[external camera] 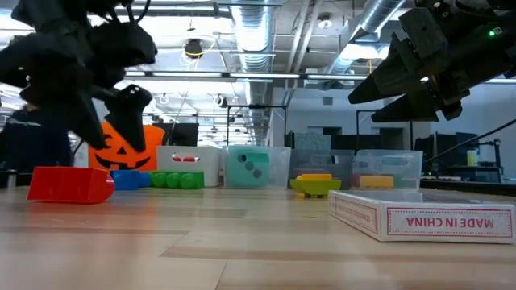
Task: Pick & Place Toys
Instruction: Put the big red game piece into the white bin
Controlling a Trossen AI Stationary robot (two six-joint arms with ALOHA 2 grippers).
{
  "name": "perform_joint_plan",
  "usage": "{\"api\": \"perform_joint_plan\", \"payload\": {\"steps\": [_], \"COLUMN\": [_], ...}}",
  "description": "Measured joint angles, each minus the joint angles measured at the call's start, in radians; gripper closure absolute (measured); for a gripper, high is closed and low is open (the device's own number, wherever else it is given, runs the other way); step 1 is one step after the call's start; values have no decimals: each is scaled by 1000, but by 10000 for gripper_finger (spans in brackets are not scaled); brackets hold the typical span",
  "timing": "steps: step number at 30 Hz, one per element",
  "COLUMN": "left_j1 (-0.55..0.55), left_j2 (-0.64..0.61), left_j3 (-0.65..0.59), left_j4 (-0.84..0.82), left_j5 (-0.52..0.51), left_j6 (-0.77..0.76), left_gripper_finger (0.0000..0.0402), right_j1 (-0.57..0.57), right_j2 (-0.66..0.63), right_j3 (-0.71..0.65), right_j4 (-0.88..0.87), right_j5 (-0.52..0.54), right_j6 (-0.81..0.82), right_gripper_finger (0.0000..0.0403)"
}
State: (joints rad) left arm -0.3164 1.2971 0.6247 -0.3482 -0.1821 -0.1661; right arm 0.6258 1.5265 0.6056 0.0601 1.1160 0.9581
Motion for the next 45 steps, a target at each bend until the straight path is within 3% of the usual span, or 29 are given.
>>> {"api": "perform_joint_plan", "payload": {"steps": [9,22,27,38,45], "left_j1": [0,-31,-55,-114,-116], "left_j2": [100,138,138,138,137], "left_j3": [3,0,0,0,3], "left_j4": [12,7,8,10,38], "left_j5": [147,156,156,157,116], "left_j6": [-81,-86,-86,-86,-86], "left_gripper_finger": [54,69,112,243,288], "right_j1": [0,0,0,0,0], "right_j2": [0,0,0,0,0], "right_j3": [0,0,0,0,0], "right_j4": [-2,-10,-9,-8,-8], "right_j5": [0,-1,-1,-2,-14], "right_j6": [0,0,0,1,2], "right_gripper_finger": [29,29,29,29,29]}}
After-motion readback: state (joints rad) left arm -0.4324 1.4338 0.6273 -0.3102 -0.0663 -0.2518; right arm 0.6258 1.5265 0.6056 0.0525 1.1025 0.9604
